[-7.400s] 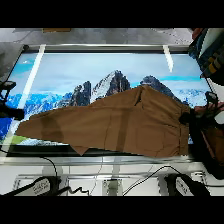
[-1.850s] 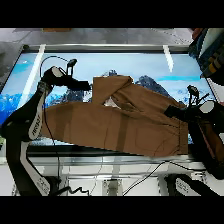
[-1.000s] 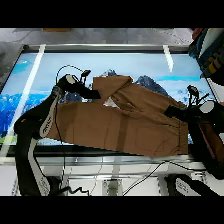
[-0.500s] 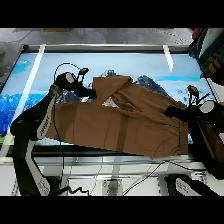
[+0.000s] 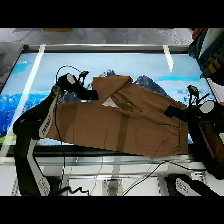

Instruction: Fold the clothes and pants, and hang the long-sleeved shirts on hangers.

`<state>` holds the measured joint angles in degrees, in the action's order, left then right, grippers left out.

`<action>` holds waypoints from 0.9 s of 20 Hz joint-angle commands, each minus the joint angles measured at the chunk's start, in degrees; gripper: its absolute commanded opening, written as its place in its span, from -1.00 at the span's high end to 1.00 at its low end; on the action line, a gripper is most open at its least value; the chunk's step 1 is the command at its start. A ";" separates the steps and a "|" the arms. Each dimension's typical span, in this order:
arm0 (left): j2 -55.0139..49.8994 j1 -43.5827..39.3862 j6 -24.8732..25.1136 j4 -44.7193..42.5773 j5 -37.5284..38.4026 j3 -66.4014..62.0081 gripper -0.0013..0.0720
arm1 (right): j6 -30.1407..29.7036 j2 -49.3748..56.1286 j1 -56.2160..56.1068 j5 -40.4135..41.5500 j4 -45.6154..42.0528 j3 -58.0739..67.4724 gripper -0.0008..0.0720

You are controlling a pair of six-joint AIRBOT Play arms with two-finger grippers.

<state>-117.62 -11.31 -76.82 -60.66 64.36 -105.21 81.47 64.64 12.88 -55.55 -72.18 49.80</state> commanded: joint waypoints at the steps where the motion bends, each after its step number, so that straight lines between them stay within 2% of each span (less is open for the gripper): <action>1: -0.50 -1.18 -0.31 2.84 -0.92 0.00 -0.40 | 0.02 0.04 -0.02 0.02 0.09 0.00 -0.93; 3: -1.11 -2.10 -0.28 2.80 -1.18 0.00 -0.38 | 0.02 0.04 -0.02 0.02 0.13 0.00 -0.93; 4: -1.38 -2.32 -0.31 2.56 -1.77 0.00 -0.23 | 0.02 0.04 -0.02 0.00 0.13 0.00 -0.93; 6: -1.46 -2.51 -0.33 2.43 -3.19 0.00 0.33 | 0.02 0.04 -0.02 -0.07 0.13 0.00 -0.93; 7: -1.31 -2.47 -0.31 2.40 -3.96 0.00 0.55 | 0.02 0.04 -0.02 -0.07 0.13 0.00 -0.93; 8: -1.11 -2.16 -0.24 2.38 -4.74 -0.02 0.92 | 0.02 0.04 -0.02 -0.04 0.11 0.00 -0.93; 12: 1.95 -1.03 -0.35 -3.45 -6.82 -0.13 0.91 | 0.02 0.04 -0.02 0.20 0.00 0.02 -0.93; 18: 13.94 0.52 -0.33 -30.71 -9.62 -0.13 0.91 | -0.02 0.04 -0.02 3.50 -0.09 0.02 -0.93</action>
<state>-108.75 -11.68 -77.14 -76.36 56.40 -105.30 81.47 64.64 12.88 -53.93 -72.18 49.80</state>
